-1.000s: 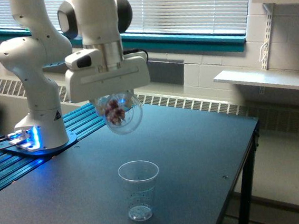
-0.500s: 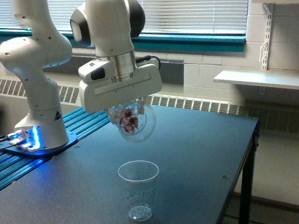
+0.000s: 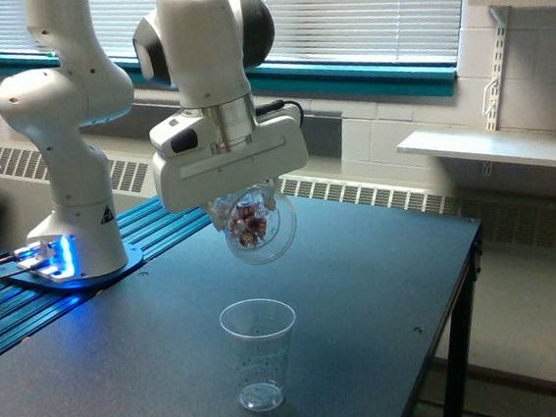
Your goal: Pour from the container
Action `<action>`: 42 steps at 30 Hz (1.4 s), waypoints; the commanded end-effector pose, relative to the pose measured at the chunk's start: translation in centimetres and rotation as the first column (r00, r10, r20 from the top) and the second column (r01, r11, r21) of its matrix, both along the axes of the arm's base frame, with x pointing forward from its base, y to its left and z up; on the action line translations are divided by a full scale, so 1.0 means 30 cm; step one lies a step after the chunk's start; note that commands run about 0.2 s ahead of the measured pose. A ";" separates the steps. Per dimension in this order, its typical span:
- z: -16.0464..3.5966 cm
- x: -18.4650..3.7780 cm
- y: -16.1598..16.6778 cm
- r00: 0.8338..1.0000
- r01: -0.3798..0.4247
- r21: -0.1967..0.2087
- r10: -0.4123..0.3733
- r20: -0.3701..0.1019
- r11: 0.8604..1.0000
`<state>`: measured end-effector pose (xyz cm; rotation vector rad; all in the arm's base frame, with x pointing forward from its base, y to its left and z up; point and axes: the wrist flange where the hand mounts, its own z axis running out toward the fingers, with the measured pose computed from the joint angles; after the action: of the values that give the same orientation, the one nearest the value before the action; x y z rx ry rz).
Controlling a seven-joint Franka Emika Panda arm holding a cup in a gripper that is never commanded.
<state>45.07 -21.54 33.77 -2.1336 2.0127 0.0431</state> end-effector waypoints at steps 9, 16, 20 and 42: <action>-0.015 -0.014 -0.029 0.998 0.066 0.042 -0.067 0.011 0.997; -0.035 -0.033 -0.037 0.995 0.100 0.078 -0.102 0.018 0.992; -0.046 -0.047 -0.039 0.994 0.104 0.105 -0.106 0.017 0.989; -0.060 -0.060 -0.062 0.987 0.161 0.179 -0.164 -0.002 0.971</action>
<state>43.19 -22.89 31.93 -1.8772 2.0870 0.1658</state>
